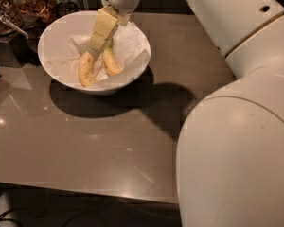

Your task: Pick banana from white bowl

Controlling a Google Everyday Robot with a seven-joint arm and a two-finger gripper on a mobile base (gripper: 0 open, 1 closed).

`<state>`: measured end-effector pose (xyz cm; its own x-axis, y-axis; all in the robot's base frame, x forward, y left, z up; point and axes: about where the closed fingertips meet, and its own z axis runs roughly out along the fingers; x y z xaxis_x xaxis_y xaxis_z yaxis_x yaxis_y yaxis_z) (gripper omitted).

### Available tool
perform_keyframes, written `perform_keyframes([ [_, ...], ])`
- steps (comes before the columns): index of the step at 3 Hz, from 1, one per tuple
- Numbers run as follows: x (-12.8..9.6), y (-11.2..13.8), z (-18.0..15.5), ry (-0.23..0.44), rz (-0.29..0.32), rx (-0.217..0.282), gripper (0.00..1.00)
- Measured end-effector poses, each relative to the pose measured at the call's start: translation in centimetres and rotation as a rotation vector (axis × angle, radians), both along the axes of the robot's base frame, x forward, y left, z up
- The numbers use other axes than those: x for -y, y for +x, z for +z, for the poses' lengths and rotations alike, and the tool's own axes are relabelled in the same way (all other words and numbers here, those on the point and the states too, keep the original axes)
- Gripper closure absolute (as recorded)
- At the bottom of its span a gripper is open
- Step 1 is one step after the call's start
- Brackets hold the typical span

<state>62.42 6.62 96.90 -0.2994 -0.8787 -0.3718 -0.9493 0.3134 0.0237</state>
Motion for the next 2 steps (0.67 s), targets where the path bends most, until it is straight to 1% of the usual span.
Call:
perform_keyframes([
  [1,-0.4,1.0,-1.3,0.028,-0.041,-0.059,0.23],
  [2,0.0,1.5,-2.8,0.033,-0.091,-0.109,0.26],
])
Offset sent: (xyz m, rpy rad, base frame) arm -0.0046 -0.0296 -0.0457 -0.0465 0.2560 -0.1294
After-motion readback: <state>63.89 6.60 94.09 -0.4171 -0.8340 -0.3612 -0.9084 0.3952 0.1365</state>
